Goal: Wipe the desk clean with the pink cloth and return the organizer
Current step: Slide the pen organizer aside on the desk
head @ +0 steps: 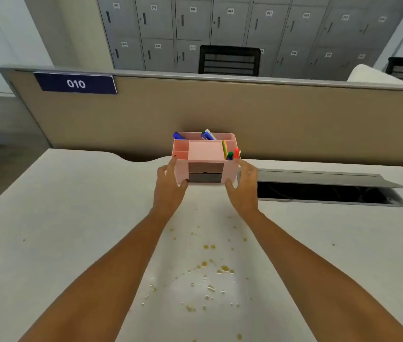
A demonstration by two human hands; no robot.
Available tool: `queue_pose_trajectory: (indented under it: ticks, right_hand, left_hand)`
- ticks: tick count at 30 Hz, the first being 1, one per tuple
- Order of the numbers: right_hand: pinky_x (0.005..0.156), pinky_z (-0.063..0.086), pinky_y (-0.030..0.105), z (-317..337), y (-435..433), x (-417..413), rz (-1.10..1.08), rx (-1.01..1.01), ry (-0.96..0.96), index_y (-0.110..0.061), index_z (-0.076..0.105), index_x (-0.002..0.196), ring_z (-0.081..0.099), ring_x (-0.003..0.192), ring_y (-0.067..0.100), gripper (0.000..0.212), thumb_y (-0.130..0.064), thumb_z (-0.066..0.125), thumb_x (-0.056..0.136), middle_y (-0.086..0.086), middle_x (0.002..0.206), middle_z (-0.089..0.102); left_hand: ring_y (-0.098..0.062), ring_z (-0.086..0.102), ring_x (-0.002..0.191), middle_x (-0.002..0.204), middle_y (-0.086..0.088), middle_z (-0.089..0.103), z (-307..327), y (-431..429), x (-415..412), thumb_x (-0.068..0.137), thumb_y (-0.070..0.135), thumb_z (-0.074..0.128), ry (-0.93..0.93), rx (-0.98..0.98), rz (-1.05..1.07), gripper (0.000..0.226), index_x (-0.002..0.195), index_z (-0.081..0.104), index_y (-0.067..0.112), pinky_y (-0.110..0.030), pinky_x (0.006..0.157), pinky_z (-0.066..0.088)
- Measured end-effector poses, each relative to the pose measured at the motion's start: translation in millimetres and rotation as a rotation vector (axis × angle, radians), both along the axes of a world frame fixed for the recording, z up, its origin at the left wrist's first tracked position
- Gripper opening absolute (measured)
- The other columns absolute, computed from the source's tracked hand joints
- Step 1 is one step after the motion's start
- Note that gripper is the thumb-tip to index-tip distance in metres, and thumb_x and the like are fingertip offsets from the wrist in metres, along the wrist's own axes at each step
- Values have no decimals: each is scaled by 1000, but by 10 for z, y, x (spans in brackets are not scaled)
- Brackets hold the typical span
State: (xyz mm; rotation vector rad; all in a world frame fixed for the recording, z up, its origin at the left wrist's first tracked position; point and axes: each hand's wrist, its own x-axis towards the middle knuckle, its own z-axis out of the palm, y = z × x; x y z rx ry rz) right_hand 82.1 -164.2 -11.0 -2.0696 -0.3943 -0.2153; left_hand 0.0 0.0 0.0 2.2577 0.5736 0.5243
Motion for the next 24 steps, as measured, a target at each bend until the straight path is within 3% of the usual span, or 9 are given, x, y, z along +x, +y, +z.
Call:
queue_pose_trajectory:
  ticks: [2, 3, 4, 7, 12, 16, 20, 24]
  right_hand:
    - [71, 41, -2, 18, 43, 101, -12, 40, 67, -13, 37, 136, 51, 93, -2, 61, -13, 68, 83, -18, 113, 41]
    - [70, 46, 2, 18, 58, 145, -19, 28, 75, -15, 37, 135, 51, 88, -4, 60, -13, 68, 84, -25, 105, 38]
    - [74, 50, 10, 15, 86, 192, -18, -1, 73, -16, 39, 134, 52, 86, 0, 57, -12, 66, 84, -25, 105, 39]
    - [83, 55, 32, -4, 138, 257, -26, -115, -65, -18, 45, 126, 50, 102, 14, 45, -7, 62, 86, 3, 134, 37]
    - [92, 51, 33, -45, 166, 351, -101, -186, -42, -14, 45, 131, 47, 123, 27, 44, -7, 60, 90, 13, 146, 33]
    - [93, 50, 35, -62, 171, 384, -85, -198, -23, -11, 44, 131, 52, 117, 25, 44, -14, 61, 90, 12, 132, 49]
    - [85, 54, 36, -52, 207, 368, -102, -161, 9, -12, 47, 121, 61, 102, 23, 38, -22, 64, 88, 9, 114, 62]
    - [82, 55, 35, -39, 192, 319, -108, -159, 18, -12, 49, 116, 62, 96, 22, 35, -23, 65, 87, 10, 109, 64]
  left_hand:
    - [-26, 47, 129, 145, -10, 41, -5, 48, 109, 92, 30, 57, -32, -39, 1, 58, 143, 33, 21, -37, 102, 44]
    - [-25, 46, 129, 147, -10, 40, -12, 63, 148, 92, 28, 57, -19, -17, 17, 57, 143, 33, 20, -36, 103, 43]
    - [-25, 44, 131, 147, -10, 39, -22, 85, 188, 92, 27, 57, -2, 9, 31, 58, 144, 33, 19, -36, 103, 42]
    - [-26, 46, 129, 143, -10, 47, -64, 110, 270, 93, 24, 56, -33, 52, 50, 51, 141, 39, 16, -35, 104, 41]
    - [-22, 57, 117, 129, -7, 59, -116, 155, 353, 94, 25, 54, -142, -27, 74, 37, 130, 50, 13, -21, 91, 42]
    - [-20, 60, 112, 125, -5, 62, -127, 147, 357, 95, 25, 54, -185, -60, 75, 34, 127, 52, 13, -12, 83, 42]
    - [-22, 60, 113, 125, -7, 62, -135, 117, 318, 95, 23, 53, -178, -39, 96, 34, 127, 51, 11, -25, 91, 48]
    - [-22, 63, 108, 121, -8, 65, -137, 132, 240, 95, 24, 52, -197, -20, 95, 29, 121, 55, 10, -22, 87, 47]
